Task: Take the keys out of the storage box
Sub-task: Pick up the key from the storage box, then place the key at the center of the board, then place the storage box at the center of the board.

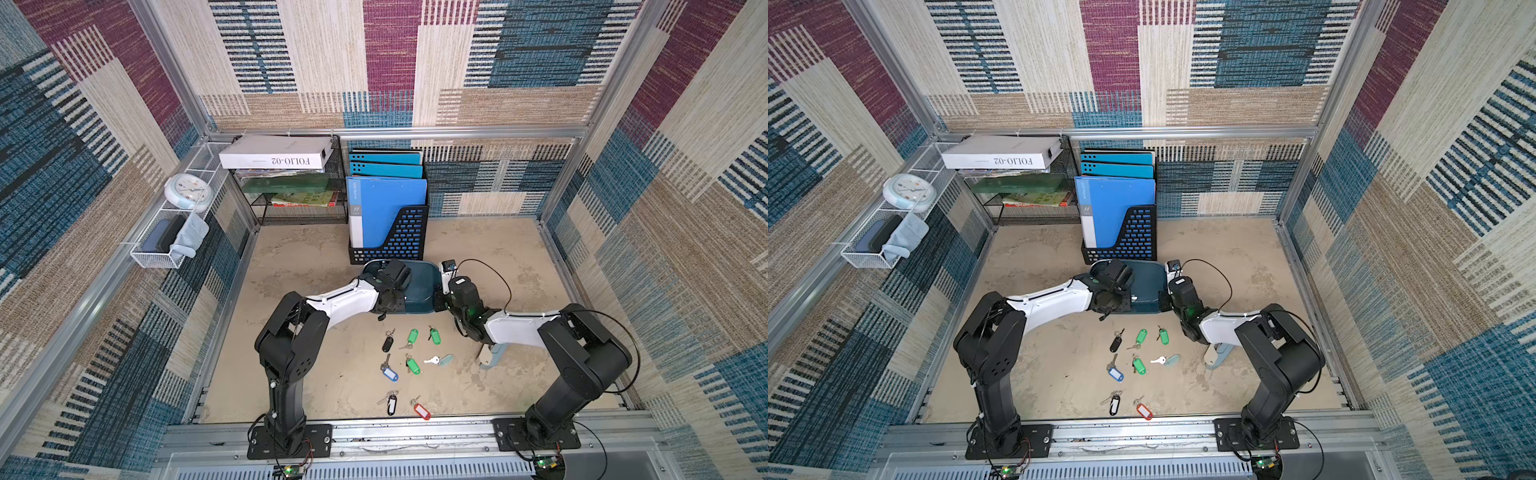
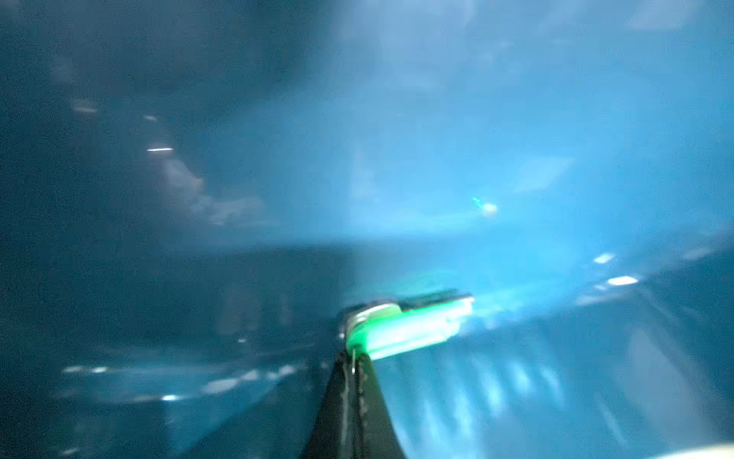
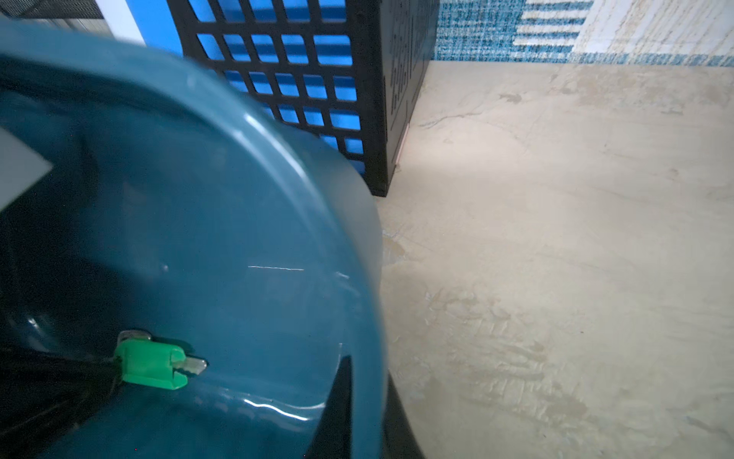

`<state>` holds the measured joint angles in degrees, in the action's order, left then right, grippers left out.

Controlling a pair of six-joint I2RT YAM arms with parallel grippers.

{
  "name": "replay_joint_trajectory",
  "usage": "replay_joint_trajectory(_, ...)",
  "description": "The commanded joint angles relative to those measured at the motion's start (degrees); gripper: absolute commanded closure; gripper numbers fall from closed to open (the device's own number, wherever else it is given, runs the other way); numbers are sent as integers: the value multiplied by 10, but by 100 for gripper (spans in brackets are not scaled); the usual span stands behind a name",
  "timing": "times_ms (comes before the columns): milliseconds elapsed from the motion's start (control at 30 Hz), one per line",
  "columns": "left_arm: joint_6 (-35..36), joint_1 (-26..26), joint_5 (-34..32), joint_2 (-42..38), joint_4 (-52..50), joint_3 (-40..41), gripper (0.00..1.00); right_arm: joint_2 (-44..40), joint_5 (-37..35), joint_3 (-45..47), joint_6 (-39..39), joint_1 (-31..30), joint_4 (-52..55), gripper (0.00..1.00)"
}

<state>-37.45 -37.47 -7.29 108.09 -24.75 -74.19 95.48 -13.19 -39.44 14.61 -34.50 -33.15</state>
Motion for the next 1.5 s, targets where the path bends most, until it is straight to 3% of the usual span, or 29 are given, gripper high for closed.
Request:
replay_joint_trajectory(0, 3, 1, -12, -20, 26, -1, 94, 4, 32, 1, -27, -3, 24, 100)
replay_joint_trajectory(233, 2, 1, -26, -48, 23, 4, 94, 26, -24, -44, -18, -3, 107, 100)
replay_joint_trajectory(533, -1, 1, -19, -80, 2, 5, 94, 17, -18, -79, 4, -3, 197, 100)
replay_joint_trajectory(833, 36, 1, 23, -229, -10, 73, 94, 57, -20, -215, 34, -2, 377, 100)
replay_joint_trajectory(1133, 123, 1, 66, -367, -11, 154, 94, 61, 30, -300, 75, 0, 513, 99)
replay_joint_trajectory(1267, 133, -9, 97, -395, -16, 175, 94, 54, 21, -302, 83, 0, 523, 96)
replay_joint_trajectory(1467, 141, -55, 72, -420, -41, 192, 94, 59, 20, -311, 85, 0, 533, 84)
